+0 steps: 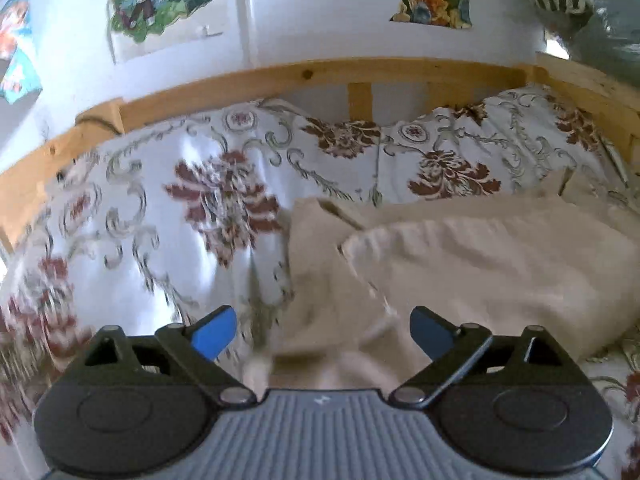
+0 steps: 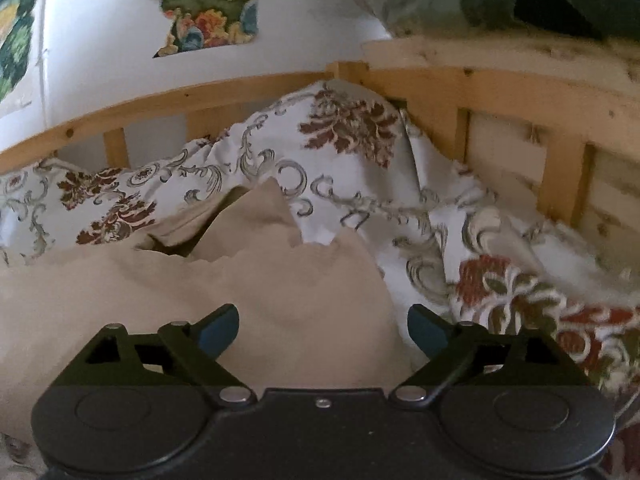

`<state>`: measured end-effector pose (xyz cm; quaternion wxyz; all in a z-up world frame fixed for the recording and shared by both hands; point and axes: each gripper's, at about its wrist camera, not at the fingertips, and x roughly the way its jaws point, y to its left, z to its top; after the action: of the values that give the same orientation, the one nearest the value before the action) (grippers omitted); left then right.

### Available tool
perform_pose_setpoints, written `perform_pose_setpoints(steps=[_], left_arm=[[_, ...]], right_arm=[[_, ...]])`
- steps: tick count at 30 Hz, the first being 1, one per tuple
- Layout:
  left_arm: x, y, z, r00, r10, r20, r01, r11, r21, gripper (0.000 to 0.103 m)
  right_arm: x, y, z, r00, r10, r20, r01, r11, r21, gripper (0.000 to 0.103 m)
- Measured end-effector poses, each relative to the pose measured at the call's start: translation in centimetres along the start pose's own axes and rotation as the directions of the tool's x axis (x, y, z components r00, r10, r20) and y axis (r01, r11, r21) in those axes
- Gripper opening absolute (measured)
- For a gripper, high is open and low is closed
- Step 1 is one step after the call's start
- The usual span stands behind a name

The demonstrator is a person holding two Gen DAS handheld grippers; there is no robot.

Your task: Fold large clothes

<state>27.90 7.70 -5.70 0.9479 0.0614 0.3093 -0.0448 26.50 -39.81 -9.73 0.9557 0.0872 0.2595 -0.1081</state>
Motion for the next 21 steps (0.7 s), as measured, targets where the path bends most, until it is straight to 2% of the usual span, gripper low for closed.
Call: perform_pose_setpoints(steps=[4, 8, 10, 12, 14, 16, 18, 20, 21], left_arm=[[1.3, 0.8, -1.1, 0.997, -0.022, -0.077, 0.017, 0.998, -0.06, 0.096], [2.2, 1.8, -1.3, 0.996, 0.008, -0.088, -0.015, 0.997, -0.08, 0.096], [2.7, 2.6, -0.9, 0.995, 0.014, -0.097, -0.026, 0.993, -0.114, 0.093], [3.8, 3.3, -0.3, 0.994, 0.021, -0.11, -0.037, 0.989, -0.144, 0.089], [5.1, 4.0, 0.2, 0.987, 0.076, -0.138, -0.098, 0.983, -0.157, 0.083], [6.5, 5.0, 0.5, 0.972, 0.145, -0.186, -0.18, 0.965, -0.189, 0.081], [7.6, 6.5, 0.4, 0.957, 0.178, -0.231, -0.236, 0.937, -0.256, 0.079], [7.8, 7.7, 0.2, 0.951, 0.176, -0.253, -0.253, 0.915, -0.315, 0.078], [7.5, 8.0, 0.0, 0.956, 0.164, -0.244, -0.241, 0.911, -0.335, 0.079]], right_arm=[[-1.3, -0.5, 0.1, 0.999, 0.051, -0.015, -0.05, 0.997, 0.057, 0.097], [-2.8, -0.2, 0.3, 0.995, 0.091, -0.041, -0.088, 0.993, 0.072, 0.1], [-3.6, -0.7, 0.3, 0.989, 0.118, -0.09, -0.099, 0.976, 0.193, 0.1], [-3.9, -1.6, -0.2, 0.974, 0.186, -0.129, -0.133, 0.932, 0.339, 0.1], [-3.8, -2.0, -1.1, 0.962, 0.221, -0.159, -0.139, 0.902, 0.409, 0.1], [-3.0, -1.9, -1.8, 0.959, 0.189, -0.211, -0.095, 0.915, 0.391, 0.098], [-2.2, -1.8, -2.2, 0.96, 0.154, -0.232, -0.06, 0.928, 0.368, 0.094], [-1.6, -1.9, -2.6, 0.968, 0.132, -0.212, -0.047, 0.93, 0.364, 0.094], [-1.4, -1.9, -2.6, 0.973, 0.119, -0.196, -0.041, 0.931, 0.362, 0.093]])
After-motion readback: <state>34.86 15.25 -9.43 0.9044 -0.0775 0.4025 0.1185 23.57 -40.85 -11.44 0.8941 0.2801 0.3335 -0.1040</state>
